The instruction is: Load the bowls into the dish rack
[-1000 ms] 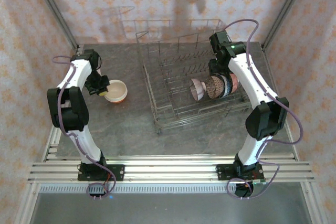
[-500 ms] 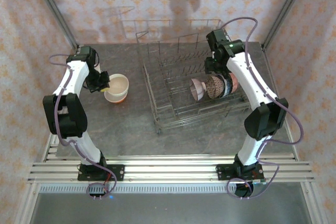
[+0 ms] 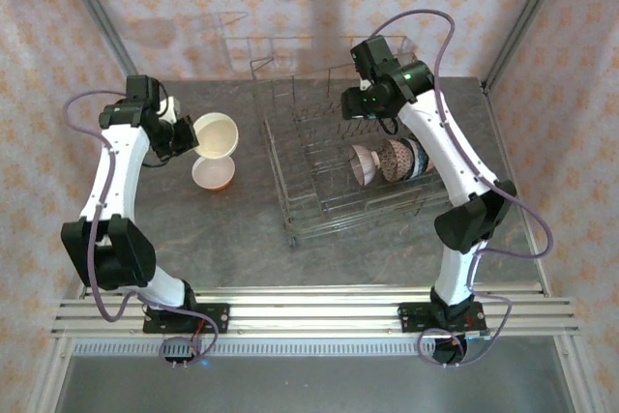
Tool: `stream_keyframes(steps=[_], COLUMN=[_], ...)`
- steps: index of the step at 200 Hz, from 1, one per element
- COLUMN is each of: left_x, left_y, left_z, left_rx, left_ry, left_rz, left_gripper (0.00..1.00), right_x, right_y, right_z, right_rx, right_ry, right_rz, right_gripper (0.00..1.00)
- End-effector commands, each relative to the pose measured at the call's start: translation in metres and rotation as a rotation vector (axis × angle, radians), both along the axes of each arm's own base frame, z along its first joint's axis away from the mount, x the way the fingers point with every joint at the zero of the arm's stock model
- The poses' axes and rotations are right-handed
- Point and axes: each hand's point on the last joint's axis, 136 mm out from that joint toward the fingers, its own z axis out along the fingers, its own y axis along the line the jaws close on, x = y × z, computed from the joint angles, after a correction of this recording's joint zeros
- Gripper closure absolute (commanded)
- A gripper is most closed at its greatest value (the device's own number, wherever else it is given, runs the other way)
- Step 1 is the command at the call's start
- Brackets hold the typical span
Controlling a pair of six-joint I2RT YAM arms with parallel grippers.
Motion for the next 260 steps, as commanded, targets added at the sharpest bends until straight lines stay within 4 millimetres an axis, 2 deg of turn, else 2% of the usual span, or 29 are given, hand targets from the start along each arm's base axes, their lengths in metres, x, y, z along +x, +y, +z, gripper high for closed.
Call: stream_keyframes(steps=[1,47,76,115,137,163,206,235,260], left_x=[0.017,0.020,0.026,0.034,0.040,0.049,0.063,0.063,0.063], left_y=[-0.017,-0.039,-0.060,-0.096,-0.114,-0.133,-0.168,-0.197,-0.214], left_z=[0.065,0.127,0.147,0.174,0.180,0.183,0.182,0.182,0.179], left_rx=[-0.084,-0.182,-0.243,-0.346,-0.366,-0.387,-0.445,-0.479,-0.511], left_ry=[-0.223,-0.383,-0.421,-0.480,-0.479,-0.467,-0.445,-0.436,-0.418], left_rz=[-0.038,-0.078,-0.127,-0.198,-0.245,-0.298,-0.381,-0.453,-0.473], left_gripper=[1.00,1.00,1.00,1.00,1.00,1.00,1.00,1.00,1.00], right_x=[-0.007,-0.017,-0.021,-0.028,-0.033,-0.045,-0.062,-0.058,-0.051], right_y=[0.018,0.040,0.047,0.056,0.059,0.060,0.060,0.058,0.056], right_z=[0.010,0.045,0.061,0.072,0.084,0.101,0.131,0.130,0.132], right_rx=[0.064,0.204,0.256,0.310,0.346,0.368,0.485,0.531,0.629], right_ry=[0.005,-0.054,-0.089,-0.106,-0.149,-0.212,-0.330,-0.312,-0.308], right_rz=[0.032,0.110,0.155,0.213,0.250,0.320,0.409,0.408,0.405], right_gripper=[0.34,0.28,0.23,0.17,0.13,0.03,0.01,0.01,0.01])
